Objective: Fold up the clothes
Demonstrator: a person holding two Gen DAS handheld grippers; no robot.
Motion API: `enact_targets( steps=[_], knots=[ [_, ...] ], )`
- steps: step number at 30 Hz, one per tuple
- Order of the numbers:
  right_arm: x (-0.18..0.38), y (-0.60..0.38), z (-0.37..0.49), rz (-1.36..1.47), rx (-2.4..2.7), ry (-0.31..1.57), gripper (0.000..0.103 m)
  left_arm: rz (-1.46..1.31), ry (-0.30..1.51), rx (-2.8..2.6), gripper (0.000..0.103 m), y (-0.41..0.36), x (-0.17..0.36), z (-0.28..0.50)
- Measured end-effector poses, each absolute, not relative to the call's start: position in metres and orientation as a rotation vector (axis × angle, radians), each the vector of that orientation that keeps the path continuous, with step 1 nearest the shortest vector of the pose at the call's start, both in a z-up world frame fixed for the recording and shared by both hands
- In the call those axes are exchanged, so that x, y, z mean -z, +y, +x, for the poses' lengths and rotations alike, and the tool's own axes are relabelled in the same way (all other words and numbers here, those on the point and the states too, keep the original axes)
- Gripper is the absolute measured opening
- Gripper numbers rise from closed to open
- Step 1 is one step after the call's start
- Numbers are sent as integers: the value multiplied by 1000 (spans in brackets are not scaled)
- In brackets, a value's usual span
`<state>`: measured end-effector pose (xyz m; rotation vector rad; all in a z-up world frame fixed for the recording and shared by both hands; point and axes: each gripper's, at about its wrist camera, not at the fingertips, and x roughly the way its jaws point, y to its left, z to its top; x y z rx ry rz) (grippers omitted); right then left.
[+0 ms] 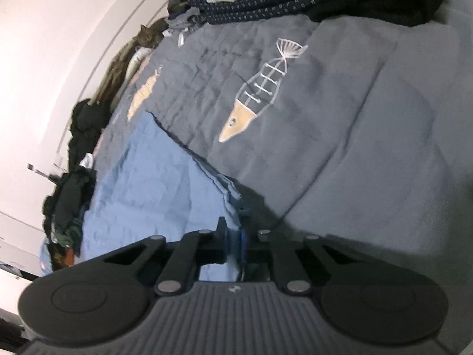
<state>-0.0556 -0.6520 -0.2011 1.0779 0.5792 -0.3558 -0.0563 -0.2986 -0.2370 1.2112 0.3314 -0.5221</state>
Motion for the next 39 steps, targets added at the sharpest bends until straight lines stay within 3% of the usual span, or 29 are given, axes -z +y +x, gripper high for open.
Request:
enact_targets(
  steps=[14,19,24,26,28,39],
  knots=[
    [142,-636,-108,1201,203,492,6,1085,475,728,3,-238,123,-77],
    [139,-628,-150,1167,238,547,6,1101,603,898,3,-226,123,-110],
    [140,-626,-158,1056,341,661,19,1058,739,932,14,-225,146,-111],
    [124,-621,-156,966,347,631,40,937,756,953,25,-216,133,-105],
    [108,-617,-151,852,339,595,47,802,760,959,35,-209,117,-92],
    [73,-602,-24,523,116,530,51,327,657,751,39,-199,58,22]
  ],
)
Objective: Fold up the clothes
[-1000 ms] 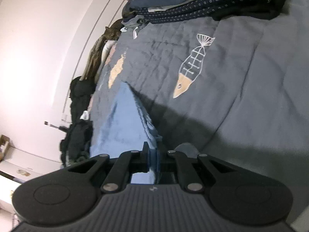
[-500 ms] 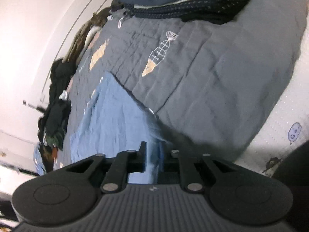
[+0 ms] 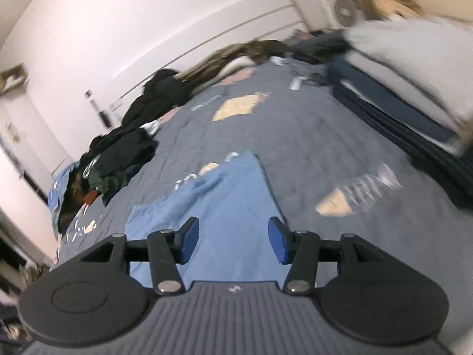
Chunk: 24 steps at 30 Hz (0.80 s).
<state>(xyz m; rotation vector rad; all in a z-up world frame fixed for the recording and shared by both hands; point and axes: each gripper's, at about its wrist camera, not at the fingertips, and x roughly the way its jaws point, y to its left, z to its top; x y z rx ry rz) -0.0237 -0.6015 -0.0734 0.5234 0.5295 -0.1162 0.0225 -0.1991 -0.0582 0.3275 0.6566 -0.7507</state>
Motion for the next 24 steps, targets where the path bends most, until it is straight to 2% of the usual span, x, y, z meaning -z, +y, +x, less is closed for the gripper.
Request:
enact_targets(
  steps=[4,9,18,24],
  knots=[
    [74,-594,27,446,73,539,51,267,648,698,39,-205,57,58],
    [88,-594,76,376,28,551,51,331,683,714,39,-223,62,107],
    [115,-620,92,446,42,544,51,495,708,738,39,-267,77,232],
    [124,-633,96,466,63,528,51,575,757,710,47,-295,106,311]
  ],
)
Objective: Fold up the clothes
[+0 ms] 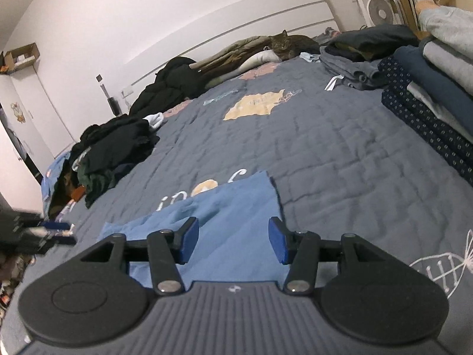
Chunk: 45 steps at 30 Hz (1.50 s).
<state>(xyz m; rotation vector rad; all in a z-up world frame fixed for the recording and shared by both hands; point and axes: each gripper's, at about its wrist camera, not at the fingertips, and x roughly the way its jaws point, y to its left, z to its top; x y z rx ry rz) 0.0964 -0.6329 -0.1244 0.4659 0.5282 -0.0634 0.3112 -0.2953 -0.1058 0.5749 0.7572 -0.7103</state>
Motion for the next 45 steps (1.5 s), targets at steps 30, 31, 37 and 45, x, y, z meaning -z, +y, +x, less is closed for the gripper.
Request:
enact_targets(
  steps=[30,31,37,45],
  knots=[
    [139,-646,99,571,112,556,51,391,883,790,32,-298,125,371],
    [139,-647,99,578,116,554,51,415,867,834,38,-317,122,366],
    [136,-654,96,618,128,535,51,490,807,1036,40,-428,125,352],
    [135,-673,90,711,139,503,52,505,859,1093,40,-513,166,371]
  ],
)
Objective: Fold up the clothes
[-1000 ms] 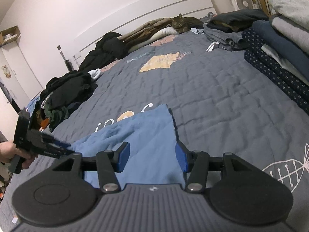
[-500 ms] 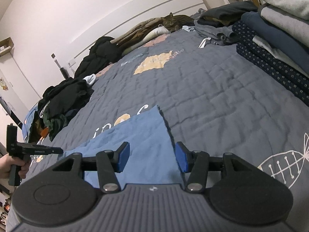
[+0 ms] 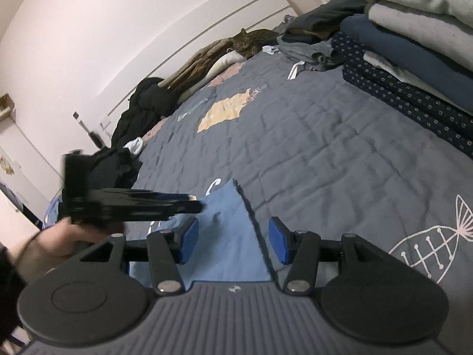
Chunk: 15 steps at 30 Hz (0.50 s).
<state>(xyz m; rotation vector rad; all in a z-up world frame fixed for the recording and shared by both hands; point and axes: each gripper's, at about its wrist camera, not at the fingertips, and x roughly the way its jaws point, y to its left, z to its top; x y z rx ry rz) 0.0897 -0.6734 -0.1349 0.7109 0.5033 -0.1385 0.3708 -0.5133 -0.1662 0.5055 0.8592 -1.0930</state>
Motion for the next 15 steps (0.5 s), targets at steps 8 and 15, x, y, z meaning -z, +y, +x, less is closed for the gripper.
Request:
enact_targets(
  steps=[8,15],
  knots=[
    [136,-676,89,737,116,497,52,466,949,1056,7,-523,186,389],
    [136,-678,88,763,115,493,52,421,882,1047,2,-523,171,390]
  ],
)
